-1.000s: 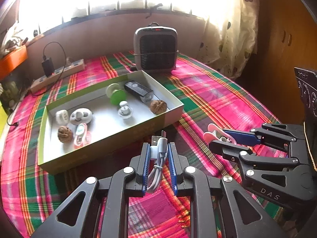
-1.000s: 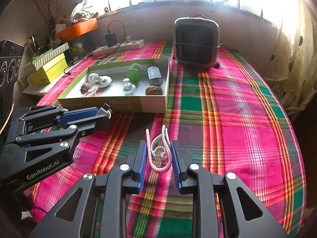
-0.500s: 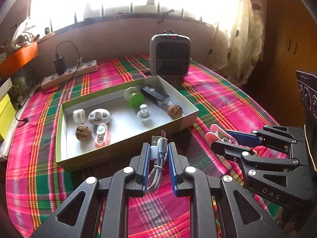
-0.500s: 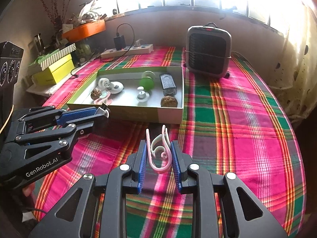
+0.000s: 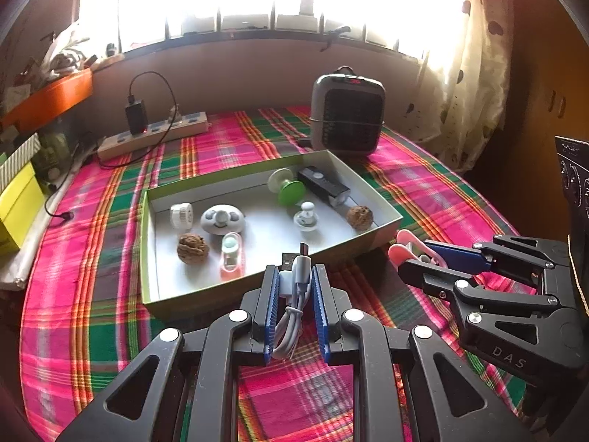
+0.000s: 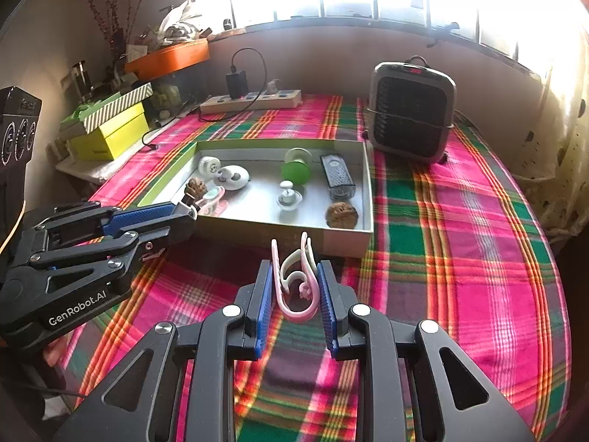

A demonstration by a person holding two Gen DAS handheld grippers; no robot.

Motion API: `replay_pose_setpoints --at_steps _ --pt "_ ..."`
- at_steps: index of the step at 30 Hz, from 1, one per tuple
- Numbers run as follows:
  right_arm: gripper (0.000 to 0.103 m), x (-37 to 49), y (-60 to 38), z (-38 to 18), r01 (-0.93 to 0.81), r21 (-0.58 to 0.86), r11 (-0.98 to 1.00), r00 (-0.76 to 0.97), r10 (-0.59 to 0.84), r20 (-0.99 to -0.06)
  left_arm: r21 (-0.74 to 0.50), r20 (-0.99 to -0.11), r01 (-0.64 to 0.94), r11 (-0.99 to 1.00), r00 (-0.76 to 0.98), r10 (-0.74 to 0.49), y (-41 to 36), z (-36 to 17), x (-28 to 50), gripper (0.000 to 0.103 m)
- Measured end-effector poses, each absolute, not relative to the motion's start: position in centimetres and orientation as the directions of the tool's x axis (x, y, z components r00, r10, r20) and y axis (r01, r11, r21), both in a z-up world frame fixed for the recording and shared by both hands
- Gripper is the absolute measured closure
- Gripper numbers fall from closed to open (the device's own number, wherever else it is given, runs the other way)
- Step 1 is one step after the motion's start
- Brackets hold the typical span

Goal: Organize objects
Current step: 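Carry the white cable with the left tool while the right tool carries the pink hook into the box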

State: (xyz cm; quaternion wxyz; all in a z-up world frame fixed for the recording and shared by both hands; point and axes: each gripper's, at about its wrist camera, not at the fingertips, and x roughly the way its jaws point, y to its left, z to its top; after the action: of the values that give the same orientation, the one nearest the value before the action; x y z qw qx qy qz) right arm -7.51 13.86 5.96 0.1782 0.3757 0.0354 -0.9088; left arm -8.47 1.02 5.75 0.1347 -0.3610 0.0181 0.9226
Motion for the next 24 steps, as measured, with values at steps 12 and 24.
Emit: replay_pose_setpoints --at_steps 12,24 --pt "0.078 -8.9 12.5 6.5 0.372 0.073 -0.925 -0.654 -0.317 -0.687 -0.077 -0.656 -0.225 -0.971 -0.722 0.220 -1.3 6.2 -9.8 0.087" --pt "0.078 -11.6 10.9 7.0 0.400 0.089 -0.912 -0.640 -0.348 -0.685 -0.092 -0.666 -0.188 -0.978 -0.719 0.200 -3.0 5.9 -12.2 0.087"
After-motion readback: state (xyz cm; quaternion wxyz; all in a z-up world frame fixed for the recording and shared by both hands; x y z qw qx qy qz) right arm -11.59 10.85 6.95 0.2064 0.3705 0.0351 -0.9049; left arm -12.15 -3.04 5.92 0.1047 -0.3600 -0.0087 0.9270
